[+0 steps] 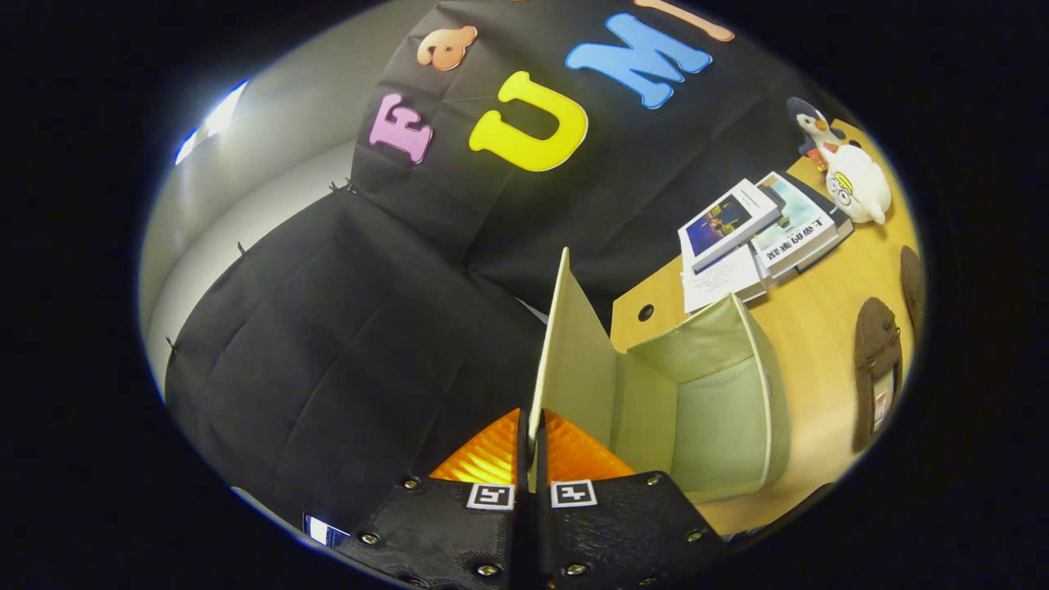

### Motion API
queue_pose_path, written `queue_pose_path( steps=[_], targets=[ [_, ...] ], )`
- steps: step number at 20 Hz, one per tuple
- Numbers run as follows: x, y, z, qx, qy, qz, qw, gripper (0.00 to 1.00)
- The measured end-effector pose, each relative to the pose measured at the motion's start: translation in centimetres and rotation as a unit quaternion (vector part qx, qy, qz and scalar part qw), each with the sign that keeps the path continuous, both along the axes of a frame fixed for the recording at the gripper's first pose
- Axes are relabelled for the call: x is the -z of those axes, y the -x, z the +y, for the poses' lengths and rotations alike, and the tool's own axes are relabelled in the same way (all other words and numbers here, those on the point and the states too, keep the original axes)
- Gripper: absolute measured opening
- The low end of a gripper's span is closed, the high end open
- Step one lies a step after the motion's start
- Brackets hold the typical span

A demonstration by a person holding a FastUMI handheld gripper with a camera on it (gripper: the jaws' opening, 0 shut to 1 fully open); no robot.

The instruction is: Open the storage box then place both shoes into the box .Put the left shoe in first, then the right shoe, with the right side of both shoes facing outward in a uniform manner.

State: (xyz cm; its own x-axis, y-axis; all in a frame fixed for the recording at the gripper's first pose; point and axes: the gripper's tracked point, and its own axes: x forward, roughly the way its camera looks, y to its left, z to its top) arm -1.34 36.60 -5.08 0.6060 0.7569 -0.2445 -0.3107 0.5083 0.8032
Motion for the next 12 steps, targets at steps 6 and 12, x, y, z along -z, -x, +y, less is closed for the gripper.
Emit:
queue_pose_path(
  steps=[6,12],
  targets=[
    [-0.6,0.7,5.4,-0.031,0.038,-0.028,0.998,0.02],
    [0.4,0.8,10.0,-0.053,0.046,-0.02,0.997,0.02]
  ],
)
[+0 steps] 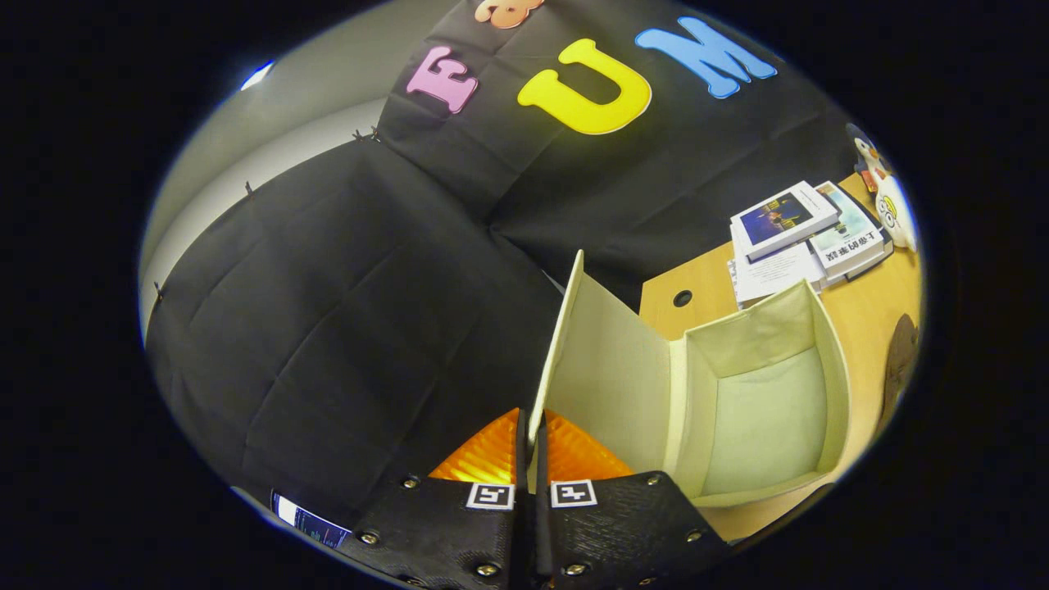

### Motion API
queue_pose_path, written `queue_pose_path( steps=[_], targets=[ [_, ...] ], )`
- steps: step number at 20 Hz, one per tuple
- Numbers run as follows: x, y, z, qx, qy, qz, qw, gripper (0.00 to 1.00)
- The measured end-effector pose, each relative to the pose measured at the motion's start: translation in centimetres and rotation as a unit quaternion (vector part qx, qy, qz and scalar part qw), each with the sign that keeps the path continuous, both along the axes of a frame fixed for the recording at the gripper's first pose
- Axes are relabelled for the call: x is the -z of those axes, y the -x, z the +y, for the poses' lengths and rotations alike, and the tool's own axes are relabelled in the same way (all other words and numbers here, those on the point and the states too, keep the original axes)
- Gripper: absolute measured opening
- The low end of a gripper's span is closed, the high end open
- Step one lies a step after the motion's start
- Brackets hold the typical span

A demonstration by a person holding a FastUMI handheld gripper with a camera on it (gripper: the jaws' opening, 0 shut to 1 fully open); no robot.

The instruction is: Open the storage box then place both shoes into the box .Put the left shoe in first, then the right shoe, with the right side of both shoes facing outward in a uniform manner.

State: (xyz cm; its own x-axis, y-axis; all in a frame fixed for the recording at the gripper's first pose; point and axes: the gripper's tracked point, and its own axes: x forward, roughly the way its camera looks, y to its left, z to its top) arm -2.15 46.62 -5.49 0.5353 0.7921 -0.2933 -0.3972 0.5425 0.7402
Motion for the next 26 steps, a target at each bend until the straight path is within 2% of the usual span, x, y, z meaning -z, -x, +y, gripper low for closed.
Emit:
queue_pose_path(
  steps=[2,3,5,7,9,11,18,22,26],
  targets=[
    [0.2,0.0,1.6,-0.009,0.0,-0.002,1.0,0.02],
    [0.2,0.1,2.0,-0.012,0.004,-0.004,1.0,0.08],
    [0.2,0.3,3.0,-0.021,0.006,-0.011,1.0,0.1],
    [-0.4,0.5,3.1,-0.027,0.007,-0.025,0.999,0.21],
    [-0.5,0.2,2.4,-0.025,0.022,-0.047,0.998,0.6],
    [-0.4,-0.6,0.5,-0.003,0.053,-0.075,0.996,0.98],
    [-0.3,-3.1,-6.6,0.041,0.11,-0.12,0.986,0.97],
    [0.1,-4.6,-12.3,0.076,0.164,-0.154,0.971,0.97],
    [1.1,-5.3,-17.9,0.108,0.194,-0.157,0.962,0.97]
  ],
)
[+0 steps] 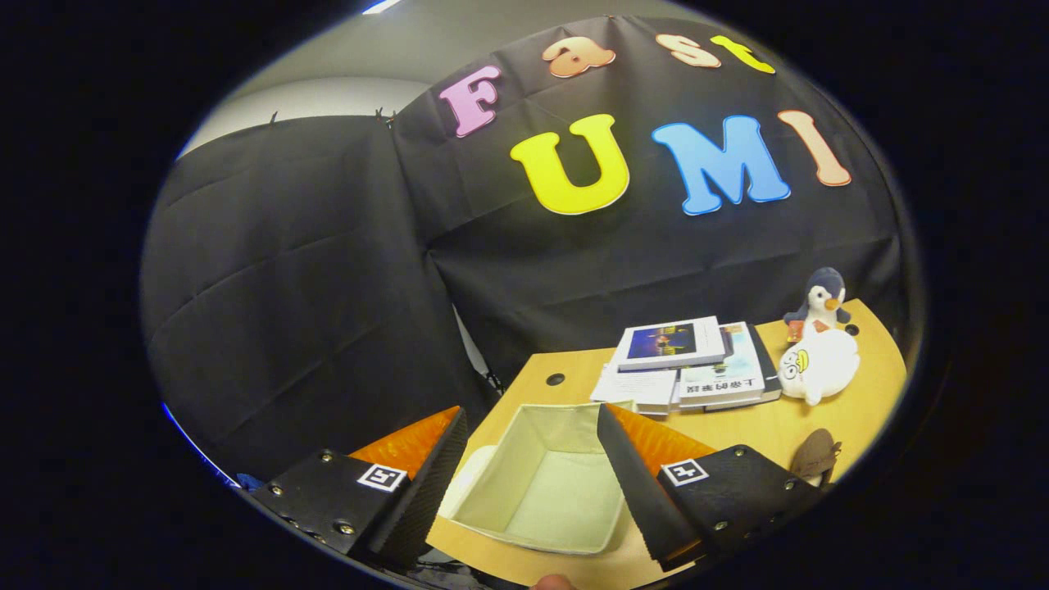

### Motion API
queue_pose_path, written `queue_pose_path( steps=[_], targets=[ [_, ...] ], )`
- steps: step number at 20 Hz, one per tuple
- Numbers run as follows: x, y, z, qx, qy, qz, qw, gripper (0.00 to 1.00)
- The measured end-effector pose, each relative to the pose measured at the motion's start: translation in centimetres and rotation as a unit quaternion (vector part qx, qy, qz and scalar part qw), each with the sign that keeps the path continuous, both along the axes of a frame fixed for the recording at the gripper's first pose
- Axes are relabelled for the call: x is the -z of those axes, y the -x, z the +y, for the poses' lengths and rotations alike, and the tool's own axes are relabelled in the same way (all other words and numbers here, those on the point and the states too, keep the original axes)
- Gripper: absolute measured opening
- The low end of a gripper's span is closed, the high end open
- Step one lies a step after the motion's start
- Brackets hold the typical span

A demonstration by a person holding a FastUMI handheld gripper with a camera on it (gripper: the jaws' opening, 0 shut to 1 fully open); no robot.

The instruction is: Open the storage box then place both shoes into the box .Put the left shoe in first, then the right shoe, with the right side of both shoes facing outward in a uniform manner.

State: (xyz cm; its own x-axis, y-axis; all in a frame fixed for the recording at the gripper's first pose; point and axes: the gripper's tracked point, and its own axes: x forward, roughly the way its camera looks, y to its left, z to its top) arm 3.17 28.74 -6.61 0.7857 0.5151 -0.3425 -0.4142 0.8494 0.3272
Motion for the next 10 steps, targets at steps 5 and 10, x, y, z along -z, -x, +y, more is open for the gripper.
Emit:
queue_pose_path(
  steps=[5,10],
  targets=[
    [3.6,-0.6,-7.4,0.053,0.048,0.005,0.997,0.97],
    [8.1,-1.1,-13.4,0.096,0.094,0.022,0.991,0.98]
  ],
)
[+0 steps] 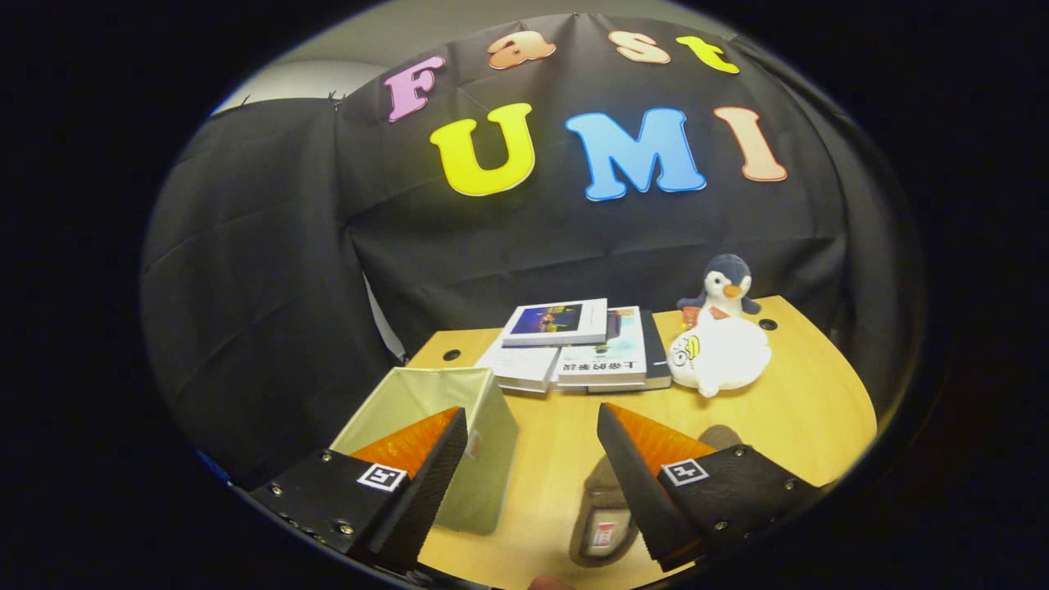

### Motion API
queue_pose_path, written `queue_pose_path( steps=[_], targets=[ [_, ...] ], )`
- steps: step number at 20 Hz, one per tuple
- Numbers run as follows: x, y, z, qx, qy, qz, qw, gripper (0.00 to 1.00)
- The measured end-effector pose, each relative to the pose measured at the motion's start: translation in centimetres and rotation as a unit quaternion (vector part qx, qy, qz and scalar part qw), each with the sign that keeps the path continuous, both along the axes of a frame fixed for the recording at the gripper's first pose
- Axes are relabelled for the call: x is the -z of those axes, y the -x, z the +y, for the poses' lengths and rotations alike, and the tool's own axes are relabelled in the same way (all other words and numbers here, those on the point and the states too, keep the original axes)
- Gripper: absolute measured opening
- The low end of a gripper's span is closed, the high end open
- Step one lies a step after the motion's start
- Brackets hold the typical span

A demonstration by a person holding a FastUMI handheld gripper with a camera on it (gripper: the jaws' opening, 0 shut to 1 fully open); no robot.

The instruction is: Open the storage box then place both shoes into the box .Put the left shoe in first, then the right shoe, with the right side of both shoes facing outward in a uniform manner.

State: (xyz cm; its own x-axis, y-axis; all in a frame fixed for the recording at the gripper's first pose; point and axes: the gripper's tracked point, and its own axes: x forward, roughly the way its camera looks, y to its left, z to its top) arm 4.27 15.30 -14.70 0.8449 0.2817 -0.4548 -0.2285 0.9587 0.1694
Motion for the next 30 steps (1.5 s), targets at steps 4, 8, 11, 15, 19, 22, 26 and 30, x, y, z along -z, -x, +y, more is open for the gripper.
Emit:
queue_pose_path(
  steps=[4,8,11,15,19,22,26,30],
  targets=[
    [4.1,-0.1,-3.2,0.018,0.026,0.024,0.999,0.98],
    [8.2,0.0,-5.3,0.028,0.038,0.059,0.997,0.98],
    [11.6,0.8,-6.4,0.025,0.057,0.089,0.994,0.98],
    [15.3,2.0,-7.5,0.032,0.053,0.131,0.989,0.98],
    [17.9,2.9,-8.3,0.037,0.055,0.16,0.985,0.98],
    [19.2,3.3,-9.1,0.041,0.071,0.17,0.982,0.98],
    [20.0,2.9,-9.5,0.04,0.082,0.177,0.98,0.92],
    [21.1,2.9,-9.0,0.036,0.082,0.199,0.976,0.69]
  ],
)
